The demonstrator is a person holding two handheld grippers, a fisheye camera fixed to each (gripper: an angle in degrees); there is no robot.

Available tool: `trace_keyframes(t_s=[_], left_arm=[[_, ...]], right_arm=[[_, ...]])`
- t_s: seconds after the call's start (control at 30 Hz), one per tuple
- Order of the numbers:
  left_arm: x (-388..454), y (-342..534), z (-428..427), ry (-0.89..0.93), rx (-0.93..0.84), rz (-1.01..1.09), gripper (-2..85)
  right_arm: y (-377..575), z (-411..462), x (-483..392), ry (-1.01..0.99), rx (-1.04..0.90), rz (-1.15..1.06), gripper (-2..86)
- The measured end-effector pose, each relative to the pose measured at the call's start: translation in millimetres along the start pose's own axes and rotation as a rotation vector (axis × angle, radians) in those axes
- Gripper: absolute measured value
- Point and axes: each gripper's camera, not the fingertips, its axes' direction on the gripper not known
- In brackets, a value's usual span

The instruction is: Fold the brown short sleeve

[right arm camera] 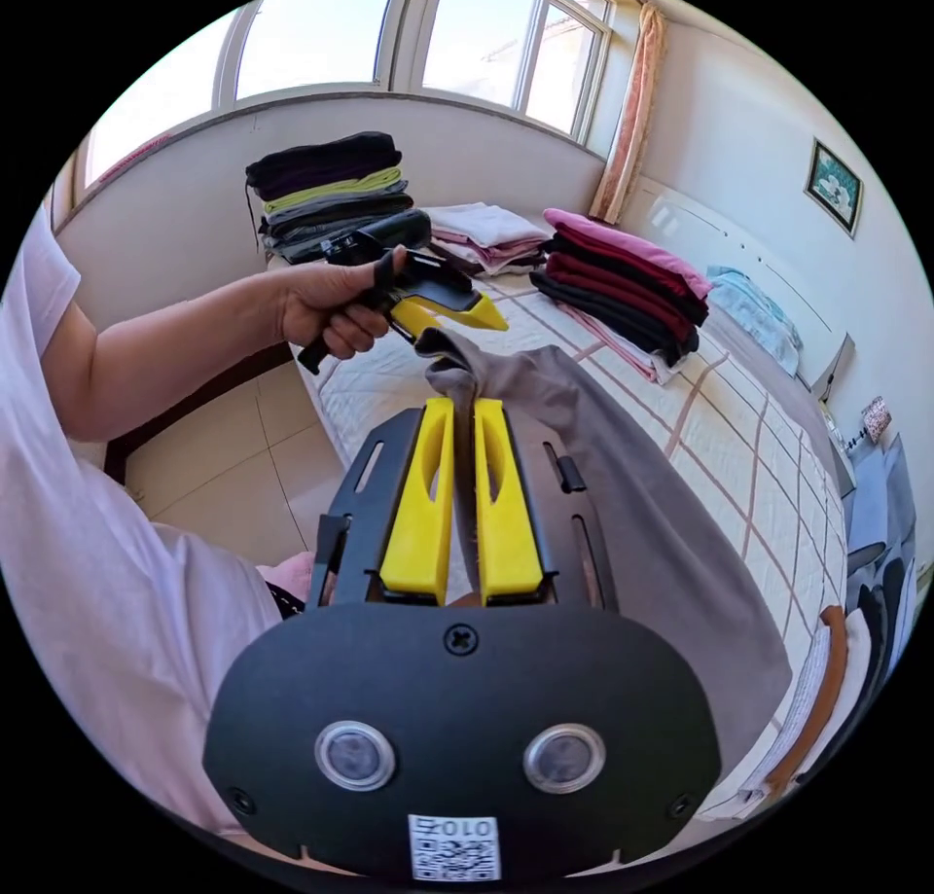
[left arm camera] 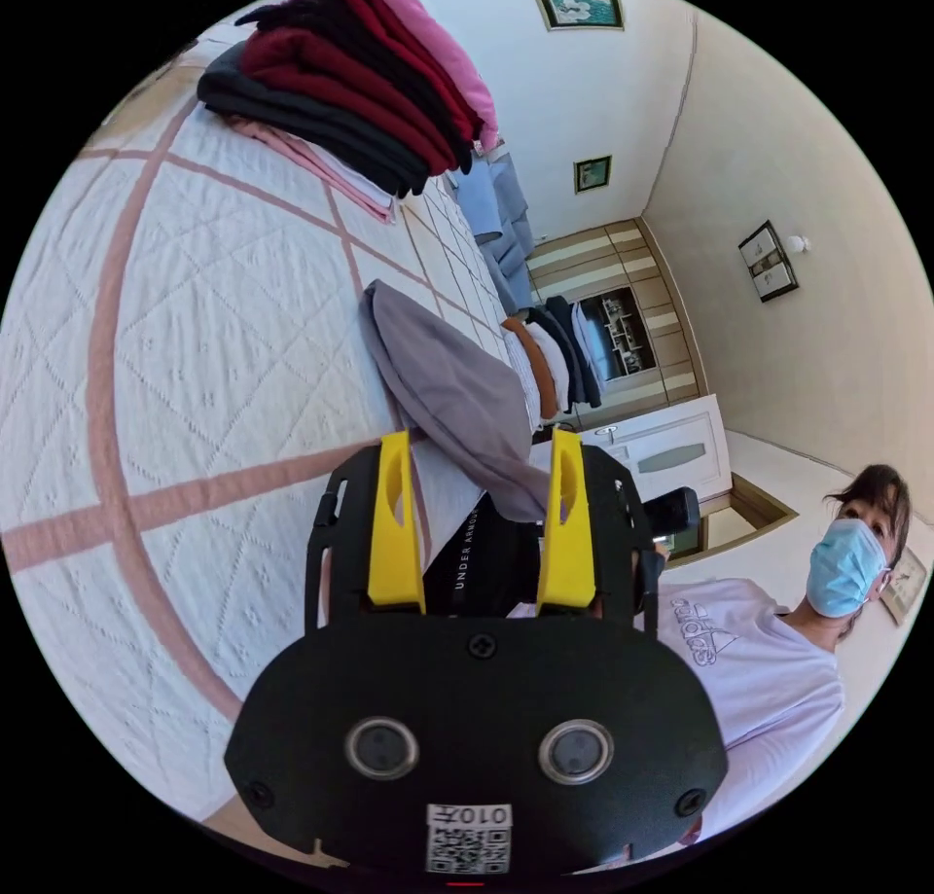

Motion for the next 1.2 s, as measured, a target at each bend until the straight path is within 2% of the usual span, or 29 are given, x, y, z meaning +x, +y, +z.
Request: trace_keyframes(t_s=[0.07, 0.3, 0.43, 0.67, 0.97, 1.2], left_arm=[[-3, -14, 2, -0.053, 0.004, -0.010, 17.9], [-12, -58, 20, -0.074, 0.002, -0.027, 12.2], [-2, -74, 27, -0.091, 0.003, 0.042, 4.9], [18, -105, 25, -0.078, -0.034, 0.142, 1.7], [47, -141, -33, -0.059, 0.013, 0.186, 1.6], [59, -121, -114, -0.232, 0.048, 0.124, 1.6]], right_arm=[[7, -8, 6, -0.011, 0.024, 0.012, 5.0], [24, -32, 25, -0.034, 0.082, 0.042, 5.1], [41, -37, 38, -0.055, 0.083, 0.077, 5.1], [51, -40, 54, -0.030, 0.066, 0.130, 5.1], [-16, -52, 68, -0.047, 0.103, 0.136, 5.1], [-48, -26, 67, -0.196, 0.153, 0.136, 5.2]])
